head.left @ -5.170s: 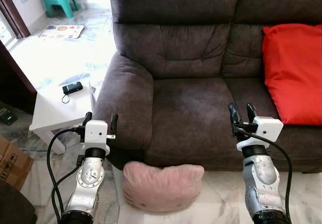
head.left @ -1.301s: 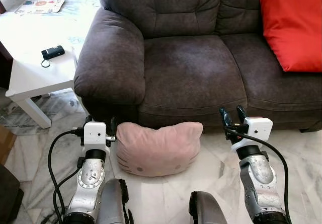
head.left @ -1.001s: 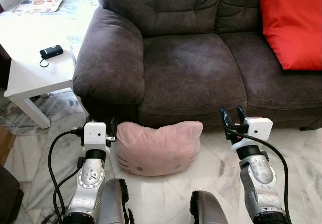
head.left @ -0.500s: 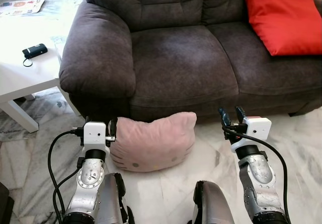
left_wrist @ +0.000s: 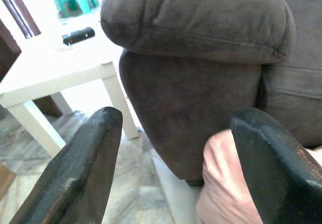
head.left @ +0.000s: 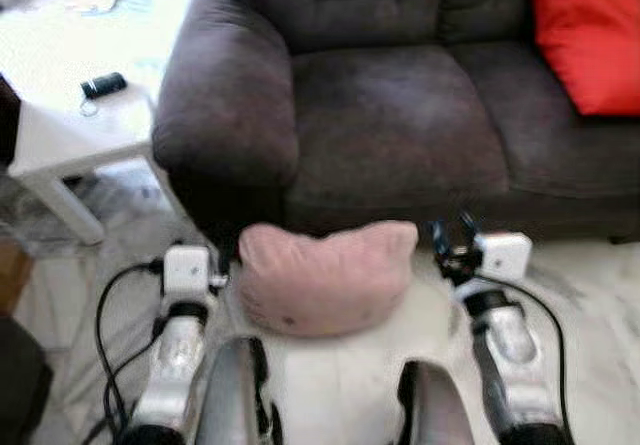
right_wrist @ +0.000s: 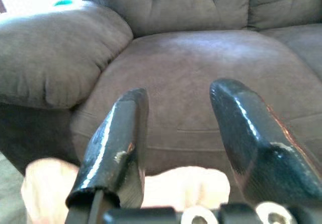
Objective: Move the pillow to the sofa from floor
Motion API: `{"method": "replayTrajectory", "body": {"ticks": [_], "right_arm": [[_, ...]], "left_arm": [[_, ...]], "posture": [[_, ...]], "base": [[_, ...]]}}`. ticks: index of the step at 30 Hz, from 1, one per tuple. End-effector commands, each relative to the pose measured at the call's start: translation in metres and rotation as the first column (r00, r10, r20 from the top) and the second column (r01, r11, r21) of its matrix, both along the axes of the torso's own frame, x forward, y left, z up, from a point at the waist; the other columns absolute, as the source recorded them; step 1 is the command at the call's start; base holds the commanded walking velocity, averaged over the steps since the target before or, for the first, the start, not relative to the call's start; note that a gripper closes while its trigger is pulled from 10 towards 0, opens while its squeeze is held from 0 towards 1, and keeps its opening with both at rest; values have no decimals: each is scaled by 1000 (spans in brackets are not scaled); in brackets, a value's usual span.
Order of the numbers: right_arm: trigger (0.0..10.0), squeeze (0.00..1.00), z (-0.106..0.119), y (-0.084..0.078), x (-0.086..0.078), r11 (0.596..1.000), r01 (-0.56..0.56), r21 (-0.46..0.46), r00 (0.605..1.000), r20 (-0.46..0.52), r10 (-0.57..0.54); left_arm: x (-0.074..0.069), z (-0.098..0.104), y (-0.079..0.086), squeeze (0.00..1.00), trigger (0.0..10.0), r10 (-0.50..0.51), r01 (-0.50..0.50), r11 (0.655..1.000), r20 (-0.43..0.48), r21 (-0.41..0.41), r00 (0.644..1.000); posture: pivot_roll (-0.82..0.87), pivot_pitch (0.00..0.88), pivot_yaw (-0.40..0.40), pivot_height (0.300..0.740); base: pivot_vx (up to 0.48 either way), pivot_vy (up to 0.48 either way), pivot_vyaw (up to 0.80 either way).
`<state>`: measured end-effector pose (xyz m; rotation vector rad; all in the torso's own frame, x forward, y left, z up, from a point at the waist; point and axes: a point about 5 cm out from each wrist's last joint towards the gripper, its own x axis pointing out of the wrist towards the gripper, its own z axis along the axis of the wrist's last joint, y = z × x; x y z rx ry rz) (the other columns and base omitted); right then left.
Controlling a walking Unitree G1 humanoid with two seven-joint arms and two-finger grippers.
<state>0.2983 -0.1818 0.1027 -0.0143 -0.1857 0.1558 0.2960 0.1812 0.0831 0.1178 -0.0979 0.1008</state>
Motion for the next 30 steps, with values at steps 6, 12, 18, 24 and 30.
{"method": "replayTrajectory", "body": {"ticks": [6, 12, 18, 24, 30], "right_arm": [[10000, 0, -3, -8, -3, 999, 28, 15, 999, -16, -28], [10000, 0, -3, -7, -4, 1000, 18, -15, 1000, -11, -18], [10000, 0, -3, -6, -4, 1000, 13, -13, 1000, -8, -13], [10000, 0, -4, -6, -4, 1000, 15, 7, 1000, -15, -15], [10000, 0, -4, -5, -4, 1000, 9, -1, 1000, -19, -9]], "left_arm": [[-1, -9, -9, 0, 10000, -57, 55, 998, -51, -41, 997], [-1, -9, -9, 0, 10000, -71, 68, 996, -56, -55, 996], [0, -10, -9, 0, 10000, -73, 70, 996, -61, -60, 995], [0, -11, -8, 0, 10000, -75, 71, 996, -70, -60, 995], [0, -11, -9, 0, 10000, -79, 75, 995, -74, -60, 994]], "posture": [[-93, 167, -7, 532], [-93, 167, -7, 532], [-92, 168, -8, 532], [-93, 170, -8, 532], [-93, 171, -7, 532]], "base": [[0, 0, 0], [0, 0, 0], [129, 0, 368], [270, 0, 0], [276, 0, 0]]}}
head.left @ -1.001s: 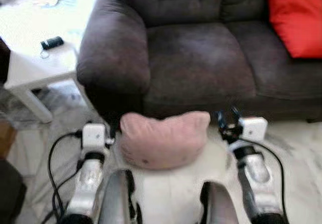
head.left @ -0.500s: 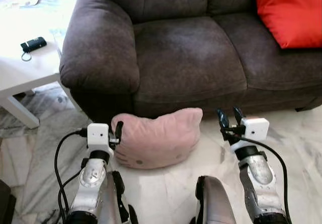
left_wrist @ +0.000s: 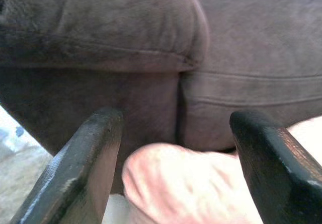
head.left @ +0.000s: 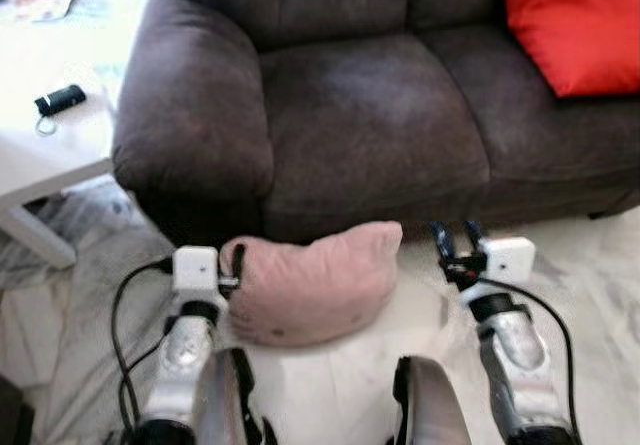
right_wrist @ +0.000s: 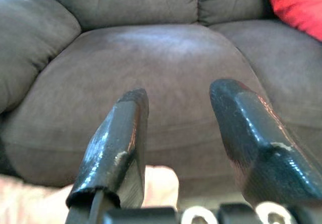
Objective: Move the pillow to the sofa from floor
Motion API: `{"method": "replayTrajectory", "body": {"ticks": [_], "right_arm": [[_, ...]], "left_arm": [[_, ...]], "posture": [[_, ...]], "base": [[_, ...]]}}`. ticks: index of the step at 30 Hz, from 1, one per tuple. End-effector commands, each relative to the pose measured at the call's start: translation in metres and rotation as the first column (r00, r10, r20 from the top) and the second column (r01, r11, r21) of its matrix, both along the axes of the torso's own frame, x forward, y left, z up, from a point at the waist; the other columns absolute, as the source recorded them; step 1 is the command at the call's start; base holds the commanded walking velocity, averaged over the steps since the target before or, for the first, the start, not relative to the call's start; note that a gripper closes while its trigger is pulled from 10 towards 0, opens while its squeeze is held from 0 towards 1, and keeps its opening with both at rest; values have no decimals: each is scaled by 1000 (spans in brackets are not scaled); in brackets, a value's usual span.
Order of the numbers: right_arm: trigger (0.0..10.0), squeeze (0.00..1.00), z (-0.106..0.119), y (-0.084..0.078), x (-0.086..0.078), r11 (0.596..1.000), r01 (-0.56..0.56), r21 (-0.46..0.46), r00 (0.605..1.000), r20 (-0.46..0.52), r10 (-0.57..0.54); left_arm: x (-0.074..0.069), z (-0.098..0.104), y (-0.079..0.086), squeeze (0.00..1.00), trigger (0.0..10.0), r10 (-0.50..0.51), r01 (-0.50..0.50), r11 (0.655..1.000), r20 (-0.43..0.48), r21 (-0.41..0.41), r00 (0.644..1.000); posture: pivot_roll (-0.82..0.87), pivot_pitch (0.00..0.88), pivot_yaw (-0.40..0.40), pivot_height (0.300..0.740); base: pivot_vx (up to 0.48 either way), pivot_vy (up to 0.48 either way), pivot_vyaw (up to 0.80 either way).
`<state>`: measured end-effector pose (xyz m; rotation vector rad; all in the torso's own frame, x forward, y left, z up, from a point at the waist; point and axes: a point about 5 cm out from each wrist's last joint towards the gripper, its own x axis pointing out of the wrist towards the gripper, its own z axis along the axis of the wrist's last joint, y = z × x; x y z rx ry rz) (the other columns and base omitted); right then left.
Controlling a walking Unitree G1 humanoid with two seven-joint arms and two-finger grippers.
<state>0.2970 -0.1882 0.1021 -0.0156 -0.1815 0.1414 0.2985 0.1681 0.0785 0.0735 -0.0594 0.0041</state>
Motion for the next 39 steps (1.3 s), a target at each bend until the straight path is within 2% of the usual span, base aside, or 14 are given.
{"method": "replayTrajectory", "body": {"ticks": [1, 5, 8, 14, 18, 20, 22, 25, 30, 33, 39], "right_arm": [[10000, 0, -3, 2, -2, 1000, -8, -3, 1000, -15, 8], [10000, 0, -4, 3, -3, 1000, -20, -22, 1000, -15, 19], [10000, 0, -5, 6, -4, 998, -43, -38, 999, -19, 42], [10000, 0, -7, 6, -4, 999, -46, -14, 998, -30, 46], [10000, 0, -8, 5, -5, 999, -48, -20, 998, -39, 47], [10000, 0, -9, 5, -5, 999, -48, -22, 998, -40, 48], [10000, 0, -9, 5, -6, 998, -52, -28, 998, -43, 51], [10000, 0, -9, 5, -5, 998, -55, -34, 998, -43, 53], [10000, 0, -8, 5, -6, 997, -64, -42, 997, -38, 63], [10000, 0, -8, 5, -5, 998, -54, -14, 998, -36, 54], [10000, 0, -7, 6, -4, 998, -62, -20, 998, -36, 61]], "left_arm": [[-2, -7, 4, 0, 10000, 18, -19, 1000, -35, -14, 999], [-2, -6, 4, 0, 10000, 19, -19, 1000, -33, -13, 999], [-2, -5, 3, 0, 10000, 11, -11, 1000, -24, -3, 1000], [-3, -7, -1, 0, 10000, -28, 28, 1000, -34, 0, 999], [-7, -20, -3, 0, 10000, -64, 66, 998, -118, 8, 991], [-8, -23, -3, 0, 10000, -67, 68, 998, -140, 5, 988], [-11, -34, 1, 0, 10000, -54, 56, 998, -201, 6, 978], [-12, -38, 4, 0, 10000, -41, 44, 999, -218, 9, 975], [-11, -31, 8, 0, 10000, -3, 0, 1000, -174, -20, 985], [-9, -28, 8, 0, 10000, -4, 1, 1000, -156, -15, 988], [-8, -28, 7, 0, 10000, -8, 5, 1000, -158, -16, 987]], "posture": [[-93, 171, -7, 532], [-93, 171, -7, 532], [-94, 173, -7, 532], [-92, 176, -7, 532], [-91, 178, -7, 532], [-91, 178, -7, 532], [-91, 179, -6, 532], [-95, 178, -7, 532], [-95, 174, -8, 532], [-93, 173, -8, 532], [-95, 171, -7, 532]], "base": [[277, 0, 0], [277, 0, 0], [80, 0, 800], [0, 0, 105], [0, 0, 0], [0, 0, 0], [0, 0, 0], [0, 0, 0], [0, 0, 435], [0, 0, 0], [0, 0, 0]]}}
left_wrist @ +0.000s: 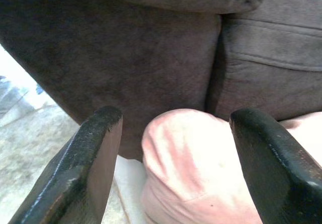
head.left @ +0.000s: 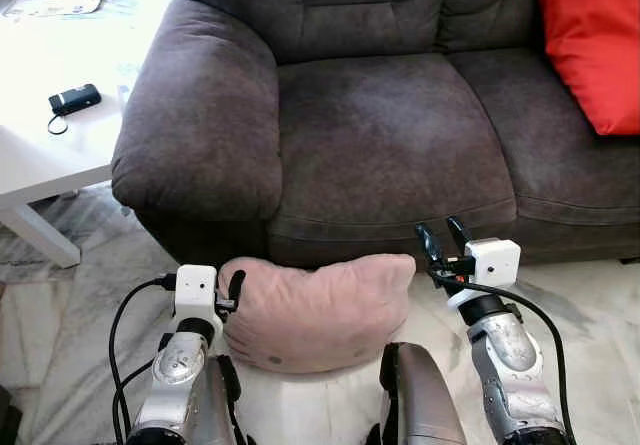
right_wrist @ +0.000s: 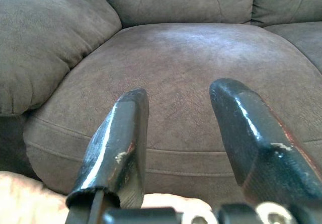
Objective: Move the pillow to the sofa from floor
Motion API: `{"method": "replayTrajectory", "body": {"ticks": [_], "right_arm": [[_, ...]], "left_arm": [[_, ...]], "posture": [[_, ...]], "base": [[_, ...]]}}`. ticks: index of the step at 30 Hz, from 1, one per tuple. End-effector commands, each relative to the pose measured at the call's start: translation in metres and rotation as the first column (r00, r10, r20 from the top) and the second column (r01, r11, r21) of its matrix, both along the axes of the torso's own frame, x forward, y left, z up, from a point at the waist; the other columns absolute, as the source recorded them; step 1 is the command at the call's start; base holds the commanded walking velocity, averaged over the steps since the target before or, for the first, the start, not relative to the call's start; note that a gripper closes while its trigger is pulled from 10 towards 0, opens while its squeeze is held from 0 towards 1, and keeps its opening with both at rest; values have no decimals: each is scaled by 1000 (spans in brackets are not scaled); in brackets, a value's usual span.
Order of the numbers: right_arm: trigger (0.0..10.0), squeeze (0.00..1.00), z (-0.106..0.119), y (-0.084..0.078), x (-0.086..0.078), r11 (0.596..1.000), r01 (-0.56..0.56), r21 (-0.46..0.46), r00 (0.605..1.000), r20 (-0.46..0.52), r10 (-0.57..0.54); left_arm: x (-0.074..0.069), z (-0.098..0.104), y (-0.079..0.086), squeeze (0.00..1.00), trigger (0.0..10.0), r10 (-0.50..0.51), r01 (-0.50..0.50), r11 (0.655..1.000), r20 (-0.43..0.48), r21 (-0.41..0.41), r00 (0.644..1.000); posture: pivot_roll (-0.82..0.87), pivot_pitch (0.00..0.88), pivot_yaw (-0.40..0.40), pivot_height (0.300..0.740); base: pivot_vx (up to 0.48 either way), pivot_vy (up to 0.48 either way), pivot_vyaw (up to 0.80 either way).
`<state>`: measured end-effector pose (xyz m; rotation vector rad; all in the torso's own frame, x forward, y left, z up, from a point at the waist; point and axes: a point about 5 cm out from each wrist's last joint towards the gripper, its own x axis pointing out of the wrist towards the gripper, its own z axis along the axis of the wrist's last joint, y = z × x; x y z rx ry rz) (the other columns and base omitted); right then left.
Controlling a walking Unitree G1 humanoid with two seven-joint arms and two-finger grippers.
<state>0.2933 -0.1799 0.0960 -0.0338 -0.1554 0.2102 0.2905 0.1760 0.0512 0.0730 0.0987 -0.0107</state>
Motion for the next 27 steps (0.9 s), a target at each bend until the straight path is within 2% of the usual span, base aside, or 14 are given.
{"method": "replayTrajectory", "body": {"ticks": [1, 3, 9, 12, 27], "right_arm": [[10000, 0, -1, -2, 0, 1000, 4, 3, 1000, -10, -4], [10000, 0, -1, 0, 0, 1000, -9, -27, 1000, -9, 9], [10000, 0, -1, 0, -1, 999, -9, -34, 1000, -8, 9], [10000, 0, -2, 0, -2, 1000, -6, -18, 1000, -10, 5], [10000, 0, -3, 1, -1, 1000, -10, -10, 1000, -14, 10]], "left_arm": [[0, 0, -1, 0, 10000, 3, -3, 1000, -1, -15, 1000], [0, 0, -1, 0, 10000, 2, -2, 1000, 5, -13, 1000], [0, 1, -3, 0, 10000, -1, 1, 1000, 9, -13, 1000], [0, 1, -3, 0, 10000, -4, 4, 1000, 11, -12, 1000], [1, 2, -5, 0, 10000, -16, 17, 1000, 19, -6, 1000]], "posture": [[-95, 171, -7, 532], [-96, 173, -7, 532], [-96, 175, -7, 532], [-95, 177, -6, 532], [-93, 179, -7, 532]], "base": [[0, 0, 0], [0, 0, 0], [0, 0, 667], [0, 0, 0], [308, 0, 0]]}}
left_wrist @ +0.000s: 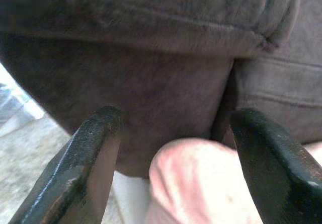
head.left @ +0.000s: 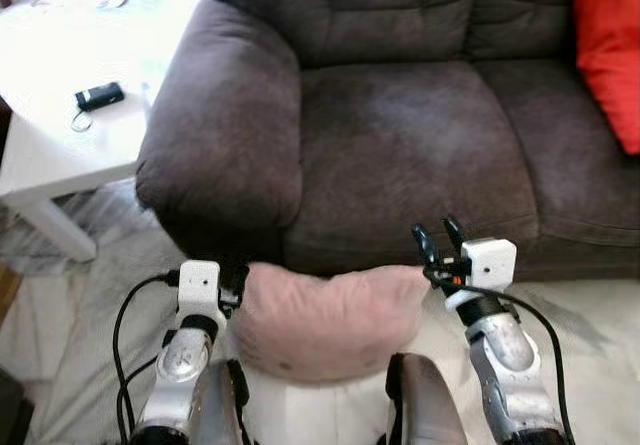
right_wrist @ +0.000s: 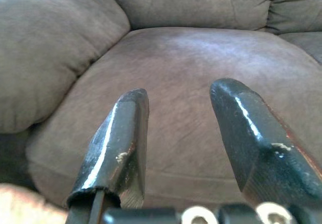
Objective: Move the pillow to the sofa from floor
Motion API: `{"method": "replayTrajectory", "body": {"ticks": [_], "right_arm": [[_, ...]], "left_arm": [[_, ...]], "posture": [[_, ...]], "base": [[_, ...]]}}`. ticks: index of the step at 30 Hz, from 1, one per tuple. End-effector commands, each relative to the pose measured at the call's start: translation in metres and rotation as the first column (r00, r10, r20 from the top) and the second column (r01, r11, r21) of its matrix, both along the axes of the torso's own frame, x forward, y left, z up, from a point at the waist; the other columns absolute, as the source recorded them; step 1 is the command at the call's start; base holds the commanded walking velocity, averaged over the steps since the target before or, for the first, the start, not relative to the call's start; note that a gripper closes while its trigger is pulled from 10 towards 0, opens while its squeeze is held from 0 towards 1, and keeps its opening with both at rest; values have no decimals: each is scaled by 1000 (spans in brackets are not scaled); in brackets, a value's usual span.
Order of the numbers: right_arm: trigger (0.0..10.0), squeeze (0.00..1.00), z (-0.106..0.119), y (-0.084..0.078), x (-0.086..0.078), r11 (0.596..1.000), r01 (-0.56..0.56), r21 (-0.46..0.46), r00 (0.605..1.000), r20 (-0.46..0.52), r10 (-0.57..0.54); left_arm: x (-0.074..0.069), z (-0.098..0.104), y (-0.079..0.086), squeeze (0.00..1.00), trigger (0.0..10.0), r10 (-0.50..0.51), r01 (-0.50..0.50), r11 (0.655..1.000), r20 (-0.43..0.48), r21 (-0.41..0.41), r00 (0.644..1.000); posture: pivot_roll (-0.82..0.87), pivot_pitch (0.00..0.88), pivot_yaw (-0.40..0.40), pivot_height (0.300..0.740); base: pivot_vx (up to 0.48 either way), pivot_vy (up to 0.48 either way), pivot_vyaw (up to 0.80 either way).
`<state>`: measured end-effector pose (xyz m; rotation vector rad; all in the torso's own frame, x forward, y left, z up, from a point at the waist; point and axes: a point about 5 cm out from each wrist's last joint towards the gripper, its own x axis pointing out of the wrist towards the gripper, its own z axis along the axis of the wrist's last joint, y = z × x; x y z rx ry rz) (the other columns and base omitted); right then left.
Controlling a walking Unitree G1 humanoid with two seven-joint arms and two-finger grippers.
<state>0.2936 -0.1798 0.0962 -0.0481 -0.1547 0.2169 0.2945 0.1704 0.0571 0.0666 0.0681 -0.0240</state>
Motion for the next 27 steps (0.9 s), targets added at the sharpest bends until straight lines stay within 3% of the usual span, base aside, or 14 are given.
{"method": "replayTrajectory", "body": {"ticks": [1, 14, 17, 18, 20, 26, 27], "right_arm": [[10000, 0, -3, 1, -1, 1000, -4, 4, 1000, -14, 4], [10000, 0, -4, 1, -2, 1000, -7, 9, 1000, -18, 7], [10000, 0, -5, 1, -2, 1000, -8, 7, 1000, -21, 9], [10000, 0, -5, 1, -3, 1000, -8, 7, 1000, -23, 8], [10000, 0, -5, 0, -3, 1000, -7, 7, 1000, -24, 8], [10000, 0, -5, 0, -3, 1000, -10, 3, 1000, -26, 10], [10000, 0, -5, 0, -2, 1000, -10, 4, 1000, -26, 10]], "left_arm": [[-3, -4, 1, 0, 10000, -4, 4, 1000, -11, 1, 1000], [-11, -11, -4, 0, 10000, -78, 79, 996, -37, 30, 996], [-16, -23, -5, 0, 10000, -103, 105, 994, -111, 12, 989], [-20, -32, -5, 0, 10000, -106, 107, 994, -172, -4, 979], [-22, -38, -3, 0, 10000, -97, 100, 995, -207, 4, 973], [-21, -48, 17, 0, 10000, 62, -73, 997, -292, -26, 954], [-20, -48, 19, 1000, 10000, 77, -95, 994, -298, -45, 952]], "posture": [[-92, 178, -7, 532], [-91, 181, -7, 532], [-92, 183, -7, 532], [-91, 182, -7, 532], [-94, 182, -7, 532], [-94, 181, -8, 532], [-95, 181, -9, 532]], "base": [[247, 0, 0], [19, 0, 0], [0, 0, 0], [0, 0, 0], [0, 0, 0], [0, 0, 0], [0, 0, 0]]}}
